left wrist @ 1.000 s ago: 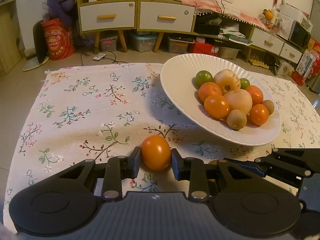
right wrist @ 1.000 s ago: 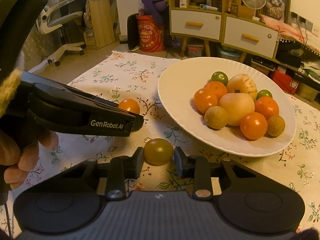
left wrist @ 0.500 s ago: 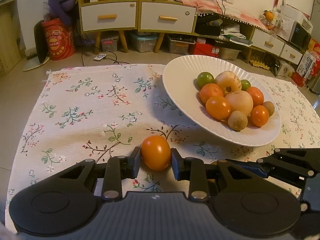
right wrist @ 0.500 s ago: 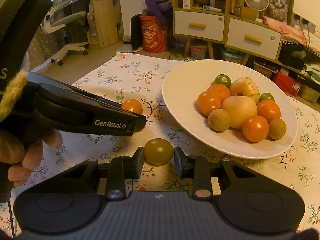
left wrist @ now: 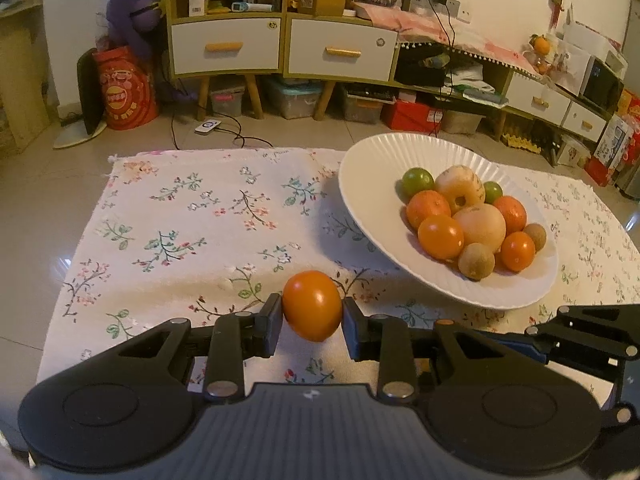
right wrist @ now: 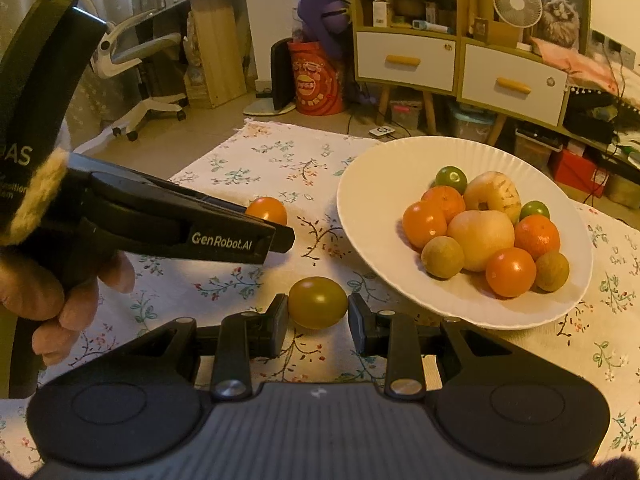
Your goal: Organize fruits
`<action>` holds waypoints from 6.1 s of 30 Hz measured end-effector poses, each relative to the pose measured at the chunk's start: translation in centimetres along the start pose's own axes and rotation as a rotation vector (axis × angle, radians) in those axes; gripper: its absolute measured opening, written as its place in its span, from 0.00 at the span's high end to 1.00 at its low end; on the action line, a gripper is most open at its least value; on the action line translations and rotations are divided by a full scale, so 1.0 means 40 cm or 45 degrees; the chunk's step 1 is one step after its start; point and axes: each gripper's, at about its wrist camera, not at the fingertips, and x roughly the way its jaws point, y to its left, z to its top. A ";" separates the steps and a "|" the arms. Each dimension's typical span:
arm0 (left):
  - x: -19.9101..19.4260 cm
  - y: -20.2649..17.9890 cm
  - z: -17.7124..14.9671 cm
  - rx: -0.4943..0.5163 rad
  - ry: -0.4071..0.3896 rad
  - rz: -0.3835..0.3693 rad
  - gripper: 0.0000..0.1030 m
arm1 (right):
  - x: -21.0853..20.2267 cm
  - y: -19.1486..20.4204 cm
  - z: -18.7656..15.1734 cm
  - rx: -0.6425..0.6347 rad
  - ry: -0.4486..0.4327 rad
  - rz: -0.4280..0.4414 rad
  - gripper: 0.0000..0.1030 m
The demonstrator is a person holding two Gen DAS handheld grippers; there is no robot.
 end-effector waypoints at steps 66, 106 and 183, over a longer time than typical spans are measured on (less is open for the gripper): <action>0.102 -0.104 0.123 0.136 -0.062 -0.140 0.84 | -0.075 -0.289 0.033 0.223 -0.136 -0.301 0.72; 0.075 -0.101 0.155 0.250 -0.057 -0.120 0.52 | -0.081 -0.336 0.086 0.124 -0.113 -0.260 0.54; -0.193 -0.214 -0.028 -0.015 0.142 0.227 0.12 | -0.240 -0.128 -0.021 0.361 0.161 -0.579 0.01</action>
